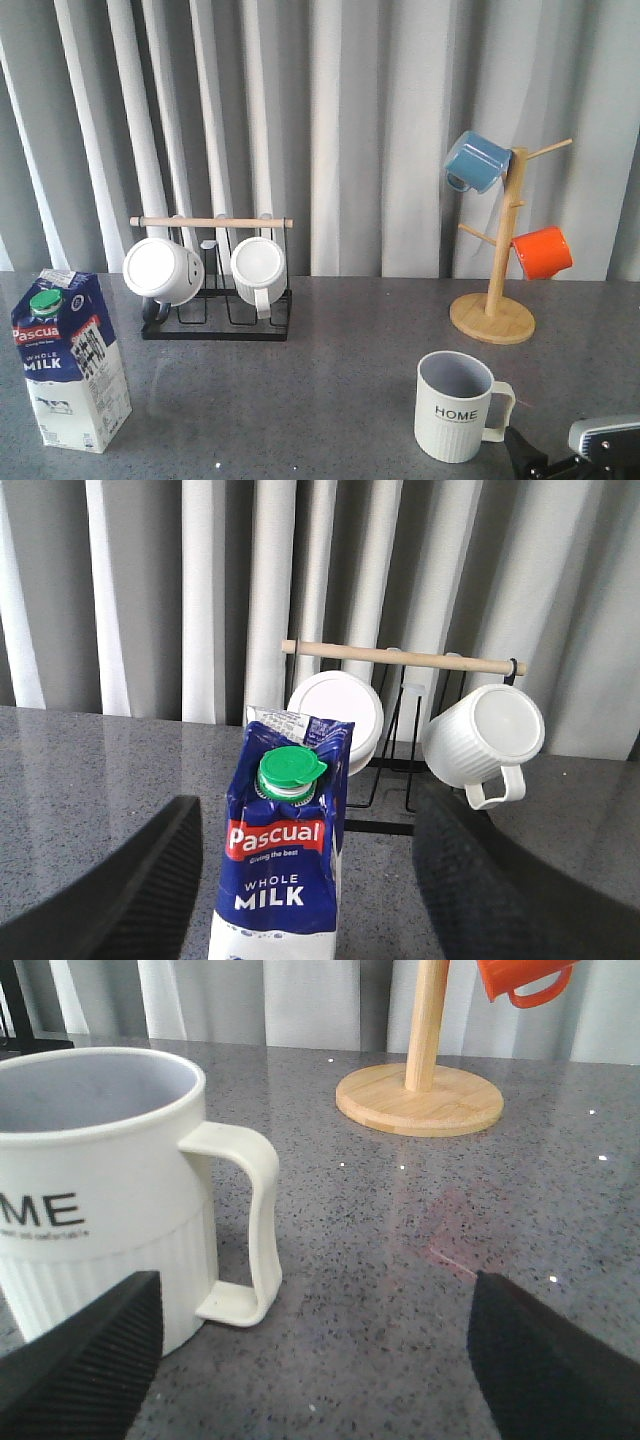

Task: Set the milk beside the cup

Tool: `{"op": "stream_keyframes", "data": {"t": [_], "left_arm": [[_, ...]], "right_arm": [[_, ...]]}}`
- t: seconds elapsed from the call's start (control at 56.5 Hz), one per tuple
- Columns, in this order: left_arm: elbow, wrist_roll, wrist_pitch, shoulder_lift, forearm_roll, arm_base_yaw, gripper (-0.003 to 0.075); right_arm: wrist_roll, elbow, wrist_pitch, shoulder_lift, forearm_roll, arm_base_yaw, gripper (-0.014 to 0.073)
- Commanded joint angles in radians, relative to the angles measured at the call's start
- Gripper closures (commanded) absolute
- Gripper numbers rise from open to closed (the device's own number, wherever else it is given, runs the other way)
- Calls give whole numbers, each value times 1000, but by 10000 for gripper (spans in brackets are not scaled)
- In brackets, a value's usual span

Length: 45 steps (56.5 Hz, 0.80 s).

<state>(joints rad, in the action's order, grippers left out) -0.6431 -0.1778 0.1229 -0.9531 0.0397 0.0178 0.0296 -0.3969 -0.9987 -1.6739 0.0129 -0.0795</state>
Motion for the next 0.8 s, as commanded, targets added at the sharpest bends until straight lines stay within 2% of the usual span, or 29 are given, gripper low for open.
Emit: {"op": "stream_keyframes", "data": {"t": [0.0, 0.39, 0.567, 0.673, 0.761, 0.779], "left_arm": [[-36, 0, 80, 10, -10, 5, 270], [-36, 0, 80, 10, -10, 5, 270], [-36, 0, 80, 10, -10, 5, 270], [-36, 0, 80, 10, -10, 5, 270], [-36, 0, 80, 10, -10, 5, 270], [-36, 0, 80, 10, -10, 5, 270]], "right_arm": [[-10, -56, -63, 6, -2, 3, -1], [-10, -134, -58, -83, -13, 3, -1], [-2, -188, -42, -116, -57, 3, 13], [-2, -254, 31, -137, 9, 3, 90], [7, -309, 85, -156, 62, 3, 211], [16, -320, 100, -159, 73, 3, 271]]}}
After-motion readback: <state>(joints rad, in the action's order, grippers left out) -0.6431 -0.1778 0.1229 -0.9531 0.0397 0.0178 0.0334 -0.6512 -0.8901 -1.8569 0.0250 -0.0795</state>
